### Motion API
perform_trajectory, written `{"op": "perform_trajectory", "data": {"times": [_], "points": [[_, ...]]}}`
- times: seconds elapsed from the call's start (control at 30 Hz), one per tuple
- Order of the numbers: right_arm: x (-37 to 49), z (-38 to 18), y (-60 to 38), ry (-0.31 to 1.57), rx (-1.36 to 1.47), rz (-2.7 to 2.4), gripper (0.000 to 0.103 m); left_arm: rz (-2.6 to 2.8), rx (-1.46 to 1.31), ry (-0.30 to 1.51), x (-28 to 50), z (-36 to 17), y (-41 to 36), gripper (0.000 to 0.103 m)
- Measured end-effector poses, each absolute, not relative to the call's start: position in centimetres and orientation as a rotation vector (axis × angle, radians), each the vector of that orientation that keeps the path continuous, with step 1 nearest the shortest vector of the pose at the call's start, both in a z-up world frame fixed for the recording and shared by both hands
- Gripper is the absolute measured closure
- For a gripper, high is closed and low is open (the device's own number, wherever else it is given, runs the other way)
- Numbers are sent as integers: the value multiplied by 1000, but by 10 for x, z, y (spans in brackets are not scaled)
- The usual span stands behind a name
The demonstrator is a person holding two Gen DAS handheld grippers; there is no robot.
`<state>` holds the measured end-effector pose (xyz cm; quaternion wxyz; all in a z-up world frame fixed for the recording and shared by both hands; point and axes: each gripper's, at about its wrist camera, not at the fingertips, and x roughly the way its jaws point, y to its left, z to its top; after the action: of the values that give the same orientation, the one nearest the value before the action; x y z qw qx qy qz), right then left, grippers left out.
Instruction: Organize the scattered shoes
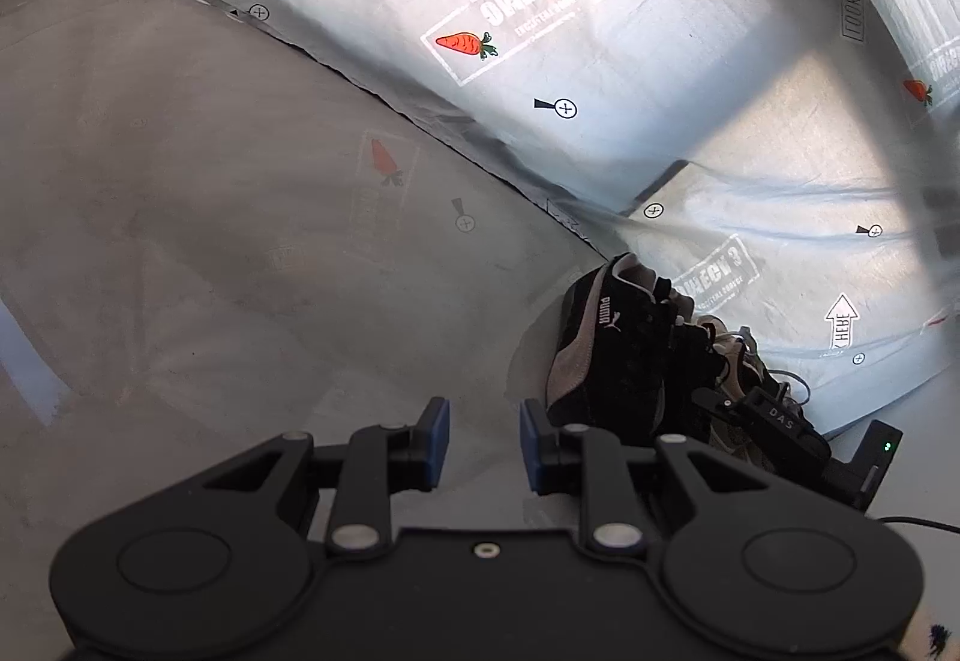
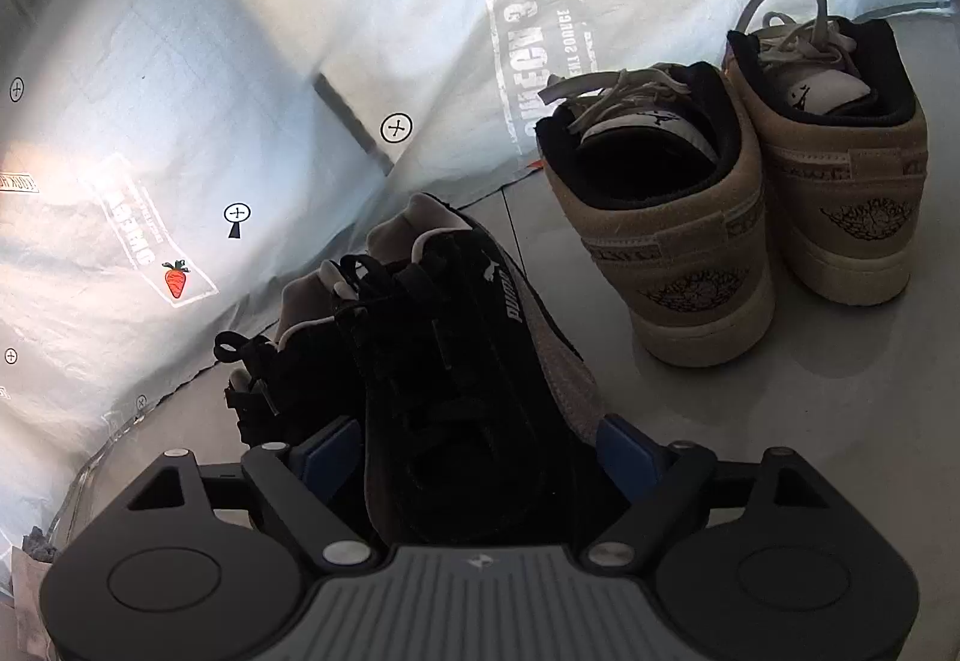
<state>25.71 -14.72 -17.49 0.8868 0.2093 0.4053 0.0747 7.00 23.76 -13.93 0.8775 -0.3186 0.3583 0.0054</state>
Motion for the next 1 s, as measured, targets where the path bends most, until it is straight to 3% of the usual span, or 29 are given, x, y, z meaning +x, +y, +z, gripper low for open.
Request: {"op": "perform_trajectory", "data": {"times": [0.17,0.5,0.63,0.73,0.8,0.87,1.0], "points": [[253,-174,-119,878,313,196,18,7,-664,748,71,-140,233,78],[211,-150,-156,797,395,116,16,-40,-634,723,57,-132,221,78],[175,-132,-181,727,330,14,9,-98,-615,737,54,-131,206,78],[152,-120,-203,689,299,-67,8,-156,-579,755,53,-128,186,78],[134,-114,-220,652,295,-93,11,-198,-550,758,50,-123,167,78],[123,-113,-231,639,298,-116,31,-222,-525,760,47,-118,150,78],[106,-117,-265,679,330,-172,43,-232,-524,767,41,-116,115,78]]}}
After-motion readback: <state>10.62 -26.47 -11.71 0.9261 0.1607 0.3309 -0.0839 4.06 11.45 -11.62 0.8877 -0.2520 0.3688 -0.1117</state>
